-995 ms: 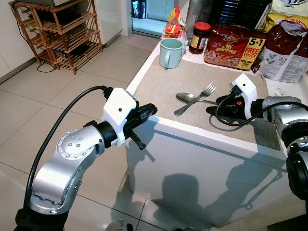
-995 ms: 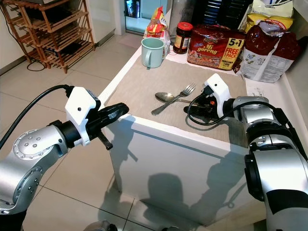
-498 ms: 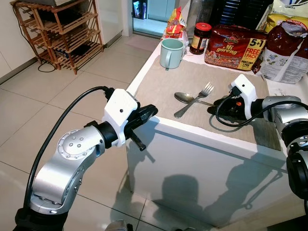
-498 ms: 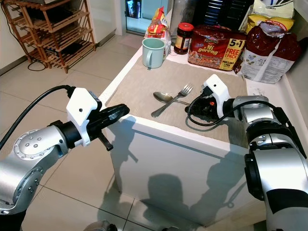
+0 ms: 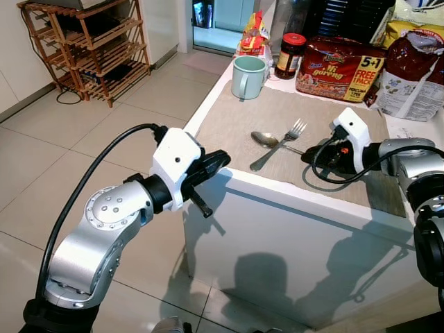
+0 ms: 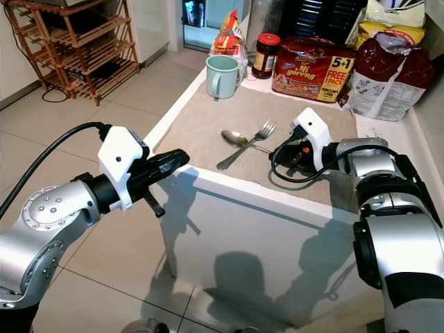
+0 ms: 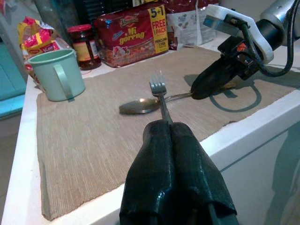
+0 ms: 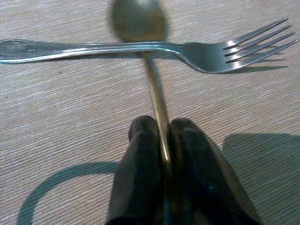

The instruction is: Setting the table

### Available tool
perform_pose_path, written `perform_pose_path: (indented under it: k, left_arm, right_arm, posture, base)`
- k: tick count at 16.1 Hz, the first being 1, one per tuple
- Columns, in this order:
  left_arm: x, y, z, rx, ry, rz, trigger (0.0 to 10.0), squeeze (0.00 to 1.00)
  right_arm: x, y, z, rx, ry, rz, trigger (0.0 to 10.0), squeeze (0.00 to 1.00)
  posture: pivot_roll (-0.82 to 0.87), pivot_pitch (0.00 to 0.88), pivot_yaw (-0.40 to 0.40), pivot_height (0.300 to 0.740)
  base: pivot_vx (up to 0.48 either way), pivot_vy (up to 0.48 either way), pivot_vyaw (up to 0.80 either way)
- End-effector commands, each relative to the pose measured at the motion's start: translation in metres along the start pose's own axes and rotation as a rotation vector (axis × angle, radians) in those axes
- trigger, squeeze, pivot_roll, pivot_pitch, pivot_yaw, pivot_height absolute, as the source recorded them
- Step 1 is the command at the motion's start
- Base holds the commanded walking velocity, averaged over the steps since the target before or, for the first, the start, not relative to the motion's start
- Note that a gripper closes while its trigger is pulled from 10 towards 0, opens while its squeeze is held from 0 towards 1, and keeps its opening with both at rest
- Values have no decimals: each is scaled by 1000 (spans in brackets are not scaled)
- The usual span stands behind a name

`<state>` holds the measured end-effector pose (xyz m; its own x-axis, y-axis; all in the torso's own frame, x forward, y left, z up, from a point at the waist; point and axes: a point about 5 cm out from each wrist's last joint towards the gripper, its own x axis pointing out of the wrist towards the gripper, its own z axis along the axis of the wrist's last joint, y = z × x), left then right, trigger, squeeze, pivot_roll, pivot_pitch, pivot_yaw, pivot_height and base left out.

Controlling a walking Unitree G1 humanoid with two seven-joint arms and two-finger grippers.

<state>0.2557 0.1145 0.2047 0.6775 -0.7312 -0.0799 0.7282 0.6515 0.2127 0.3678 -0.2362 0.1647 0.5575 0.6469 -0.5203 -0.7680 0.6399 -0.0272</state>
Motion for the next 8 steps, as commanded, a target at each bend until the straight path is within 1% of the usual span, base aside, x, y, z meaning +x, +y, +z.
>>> perform_pose_path:
  k: [1, 8]
  left_arm:
    - [3, -1, 2, 15, -3, -21, 10000, 0]
    - [3, -1, 5, 28, -10, -28, 10000, 0]
  right_arm:
    - [-6, -3, -5, 9, 27, -6, 0, 0]
    - [-13, -7, 8, 4, -60, -24, 0, 0]
  posture:
    - [111, 0, -54, 740]
    - [124, 0, -51, 740]
  base:
    - [0, 0, 0]
    - [0, 0, 0]
